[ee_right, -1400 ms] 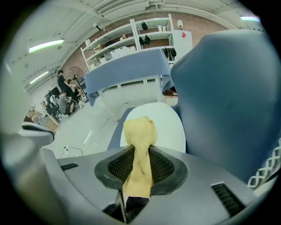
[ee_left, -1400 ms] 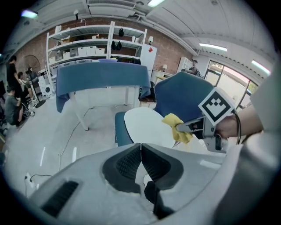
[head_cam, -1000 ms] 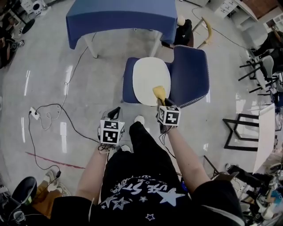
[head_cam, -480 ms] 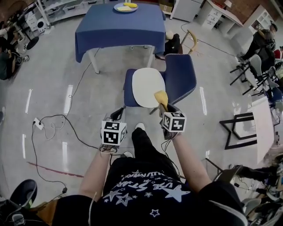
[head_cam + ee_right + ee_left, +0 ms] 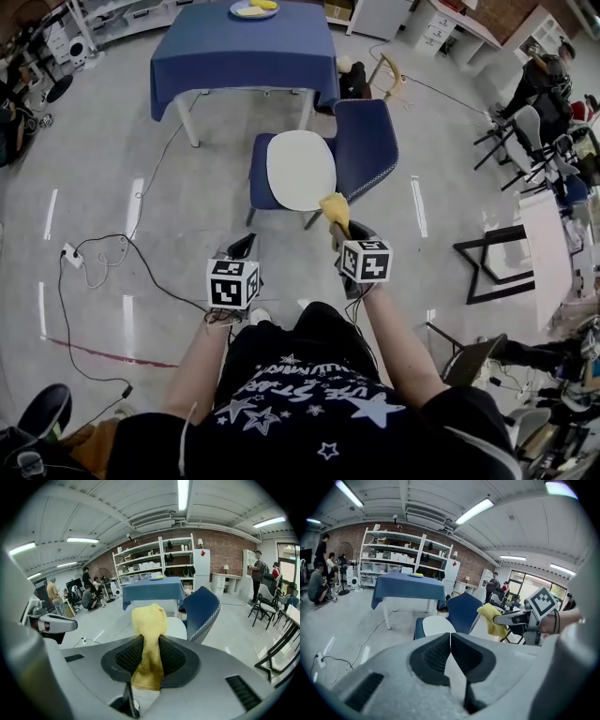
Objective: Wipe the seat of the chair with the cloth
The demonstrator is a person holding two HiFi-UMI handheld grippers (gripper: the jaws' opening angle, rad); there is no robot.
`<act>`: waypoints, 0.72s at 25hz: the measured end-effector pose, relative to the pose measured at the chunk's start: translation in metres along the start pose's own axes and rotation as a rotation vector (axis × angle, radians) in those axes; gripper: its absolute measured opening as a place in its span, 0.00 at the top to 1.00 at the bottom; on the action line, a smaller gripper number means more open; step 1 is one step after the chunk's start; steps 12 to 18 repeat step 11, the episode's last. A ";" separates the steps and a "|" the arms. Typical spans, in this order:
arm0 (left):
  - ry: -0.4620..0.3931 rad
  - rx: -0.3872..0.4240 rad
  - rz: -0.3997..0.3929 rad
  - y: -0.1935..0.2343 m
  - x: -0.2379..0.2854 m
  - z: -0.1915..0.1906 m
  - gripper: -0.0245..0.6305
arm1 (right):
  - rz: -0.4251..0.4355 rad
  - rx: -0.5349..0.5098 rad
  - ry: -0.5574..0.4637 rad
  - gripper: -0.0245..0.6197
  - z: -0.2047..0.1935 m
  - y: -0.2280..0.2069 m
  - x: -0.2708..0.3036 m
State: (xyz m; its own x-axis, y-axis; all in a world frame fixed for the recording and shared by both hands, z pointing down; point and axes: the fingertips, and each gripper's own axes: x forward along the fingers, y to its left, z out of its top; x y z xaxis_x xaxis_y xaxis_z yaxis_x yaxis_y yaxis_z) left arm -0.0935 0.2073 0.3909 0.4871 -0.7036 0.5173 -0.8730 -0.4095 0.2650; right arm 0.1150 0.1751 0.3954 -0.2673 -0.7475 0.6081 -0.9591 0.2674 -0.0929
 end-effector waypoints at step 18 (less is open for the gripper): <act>-0.059 0.016 0.059 -0.060 -0.026 0.008 0.93 | 0.065 -0.010 -0.051 0.81 -0.004 -0.035 -0.066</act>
